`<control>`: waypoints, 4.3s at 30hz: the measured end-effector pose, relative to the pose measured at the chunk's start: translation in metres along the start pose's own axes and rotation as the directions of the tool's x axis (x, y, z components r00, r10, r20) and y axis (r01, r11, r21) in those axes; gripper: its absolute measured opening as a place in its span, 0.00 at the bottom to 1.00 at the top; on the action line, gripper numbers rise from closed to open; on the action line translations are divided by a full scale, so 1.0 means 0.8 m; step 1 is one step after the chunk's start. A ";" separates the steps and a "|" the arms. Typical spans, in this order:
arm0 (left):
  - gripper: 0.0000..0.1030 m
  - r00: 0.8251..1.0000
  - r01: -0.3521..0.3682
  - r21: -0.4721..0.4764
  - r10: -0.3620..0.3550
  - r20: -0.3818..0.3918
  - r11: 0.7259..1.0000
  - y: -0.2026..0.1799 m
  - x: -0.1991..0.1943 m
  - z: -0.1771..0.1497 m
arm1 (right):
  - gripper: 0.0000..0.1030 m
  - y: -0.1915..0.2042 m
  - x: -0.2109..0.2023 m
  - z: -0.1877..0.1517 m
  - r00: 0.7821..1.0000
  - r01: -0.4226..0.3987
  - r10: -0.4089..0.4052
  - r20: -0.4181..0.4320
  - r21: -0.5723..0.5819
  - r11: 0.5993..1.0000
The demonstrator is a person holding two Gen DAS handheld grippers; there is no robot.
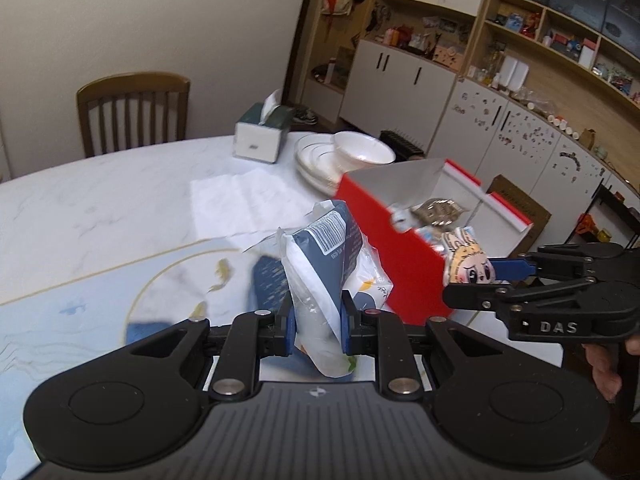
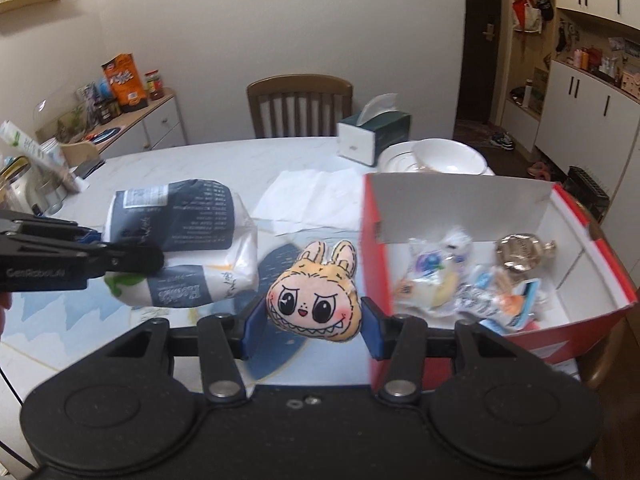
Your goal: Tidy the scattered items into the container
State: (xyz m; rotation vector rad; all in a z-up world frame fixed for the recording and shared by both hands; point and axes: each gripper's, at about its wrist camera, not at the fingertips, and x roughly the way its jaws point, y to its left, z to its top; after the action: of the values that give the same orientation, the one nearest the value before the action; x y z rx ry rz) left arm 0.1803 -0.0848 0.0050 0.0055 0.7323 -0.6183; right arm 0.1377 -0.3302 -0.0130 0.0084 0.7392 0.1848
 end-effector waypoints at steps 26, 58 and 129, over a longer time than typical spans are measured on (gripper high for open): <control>0.18 0.998 0.037 0.116 -0.042 0.040 0.993 -0.154 0.102 0.080 | 0.47 -0.164 0.000 0.009 0.997 0.070 -0.071 0.024 0.030 0.997; 0.18 0.990 0.000 0.215 0.030 -0.138 0.977 -0.210 0.272 0.103 | 0.47 -0.250 0.091 0.008 0.960 0.166 -0.172 -0.219 -0.045 0.985; 0.83 0.998 0.050 0.183 -0.043 -0.043 0.982 -0.176 0.152 0.071 | 0.91 -0.196 -0.007 0.011 0.998 0.029 -0.032 0.049 0.053 0.998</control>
State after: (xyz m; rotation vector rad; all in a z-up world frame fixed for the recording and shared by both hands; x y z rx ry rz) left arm 0.2109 -0.2770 0.0003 0.1716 0.7123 -0.7304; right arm 0.1652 -0.4853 -0.0143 0.0511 0.6941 0.1358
